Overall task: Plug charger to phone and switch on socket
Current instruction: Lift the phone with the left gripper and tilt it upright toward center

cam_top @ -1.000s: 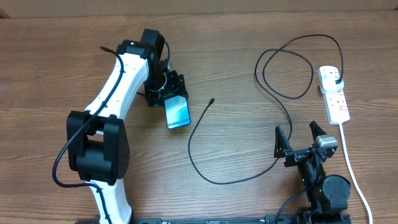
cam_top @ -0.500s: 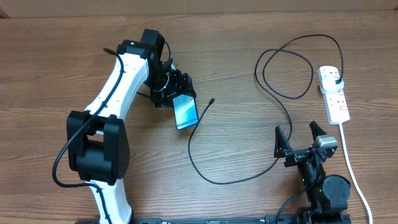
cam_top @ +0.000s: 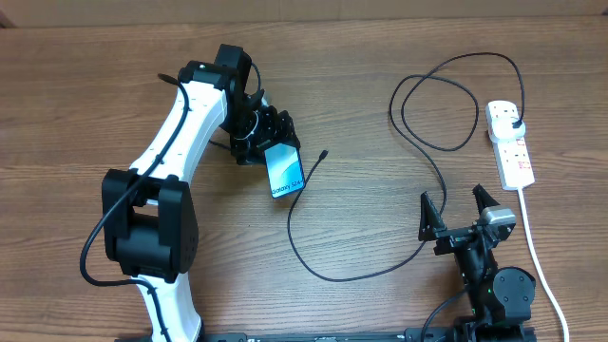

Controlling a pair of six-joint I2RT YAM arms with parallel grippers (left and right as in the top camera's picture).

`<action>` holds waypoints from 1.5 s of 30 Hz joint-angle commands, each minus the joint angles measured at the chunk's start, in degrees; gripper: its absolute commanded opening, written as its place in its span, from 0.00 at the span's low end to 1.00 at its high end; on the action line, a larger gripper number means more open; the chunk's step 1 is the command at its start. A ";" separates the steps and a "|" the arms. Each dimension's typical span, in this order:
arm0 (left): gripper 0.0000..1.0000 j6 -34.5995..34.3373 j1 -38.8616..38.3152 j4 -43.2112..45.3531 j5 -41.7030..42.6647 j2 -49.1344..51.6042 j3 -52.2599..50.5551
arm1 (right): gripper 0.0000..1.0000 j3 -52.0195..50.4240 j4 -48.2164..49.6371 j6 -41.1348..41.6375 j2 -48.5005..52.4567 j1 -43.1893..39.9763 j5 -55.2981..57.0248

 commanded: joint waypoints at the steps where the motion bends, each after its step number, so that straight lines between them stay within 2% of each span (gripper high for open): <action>1: 0.77 -4.28 0.28 0.04 1.95 -0.24 1.79 | 1.00 -0.61 0.22 -0.02 -0.68 0.22 0.13; 5: 0.70 -6.78 0.28 0.04 1.64 -0.24 1.79 | 1.00 -0.61 0.20 -0.02 -0.68 0.22 0.11; 7: 0.66 -9.20 0.26 0.04 -1.40 -0.22 1.79 | 1.00 -0.61 0.22 -0.02 -0.68 0.22 0.13; 11: 0.68 -13.33 0.26 0.04 -5.77 -0.22 1.79 | 1.00 -0.61 0.22 -0.02 -0.68 0.22 0.11; 21: 0.66 -31.85 0.28 0.04 -4.74 -0.22 1.79 | 1.00 -0.61 0.22 -0.02 -0.68 0.22 0.13; 25: 0.64 -36.85 0.33 0.42 -0.11 -0.22 1.79 | 1.00 -0.61 0.22 -0.02 -0.68 0.22 0.13; 31: 0.62 -40.48 1.55 0.46 9.53 -0.22 1.79 | 1.00 -0.61 0.22 -0.02 -0.68 0.22 0.13; 37: 0.61 -41.79 4.15 0.42 18.16 -0.22 1.79 | 1.00 -0.61 0.22 -0.02 -0.68 0.22 0.11; 45: 0.58 -43.50 8.20 -0.13 24.41 -0.24 1.79 | 1.00 -0.61 0.22 -0.02 -0.68 0.22 0.13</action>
